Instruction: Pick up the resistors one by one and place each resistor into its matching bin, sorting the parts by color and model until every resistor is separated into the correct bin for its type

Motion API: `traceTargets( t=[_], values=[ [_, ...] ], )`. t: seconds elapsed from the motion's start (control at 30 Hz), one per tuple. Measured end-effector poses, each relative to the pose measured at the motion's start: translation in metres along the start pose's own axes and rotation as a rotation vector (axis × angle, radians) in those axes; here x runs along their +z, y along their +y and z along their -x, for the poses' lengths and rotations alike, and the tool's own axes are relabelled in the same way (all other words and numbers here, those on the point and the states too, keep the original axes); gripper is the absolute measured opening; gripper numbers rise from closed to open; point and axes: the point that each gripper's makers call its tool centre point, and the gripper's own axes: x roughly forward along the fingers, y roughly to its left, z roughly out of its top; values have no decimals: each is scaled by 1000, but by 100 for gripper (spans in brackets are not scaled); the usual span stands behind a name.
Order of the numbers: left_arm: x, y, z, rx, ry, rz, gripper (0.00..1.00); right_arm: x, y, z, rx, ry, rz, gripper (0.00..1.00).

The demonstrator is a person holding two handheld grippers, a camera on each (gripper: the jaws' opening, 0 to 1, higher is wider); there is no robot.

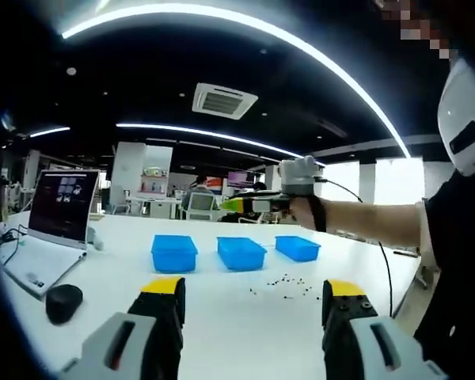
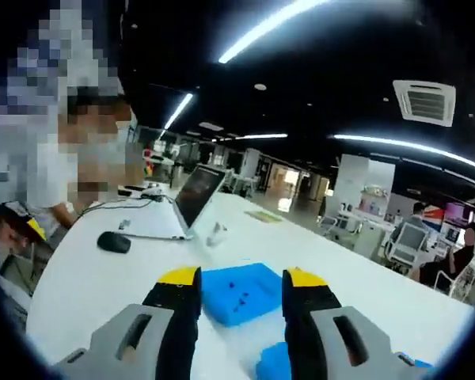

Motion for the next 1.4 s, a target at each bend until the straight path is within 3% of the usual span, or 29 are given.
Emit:
traceTargets(
  t=[0.13,0.23,0.37,0.53,0.63,0.83,1.0,1.23,1.4],
  values=[
    [0,-2,-8,-19,4,-4,71,-2,7,60,-52,-52,-55,41],
    [-1,-5,-15,-35,10,-9,71,-12,16,108,-97,-51,-22,41],
    [0,-8,-23,-63,19,-19,71,-34,28,172,-176,-34,-68,40],
    [-3,-12,-34,-90,36,-23,71,-56,41,234,-268,4,-106,38],
    [-6,-14,-37,-101,52,-29,71,-61,46,261,-304,27,-123,38],
    [-11,-18,-41,-113,70,-28,71,-65,50,281,-342,53,-151,38],
    [-12,-20,-41,-119,78,-32,71,-77,53,277,-323,81,-160,38],
    [-12,-18,-36,-106,80,-33,71,-85,63,268,-260,127,-170,37],
    [-15,-17,-33,-99,82,-27,71,-86,70,259,-146,215,-163,34]
  ],
)
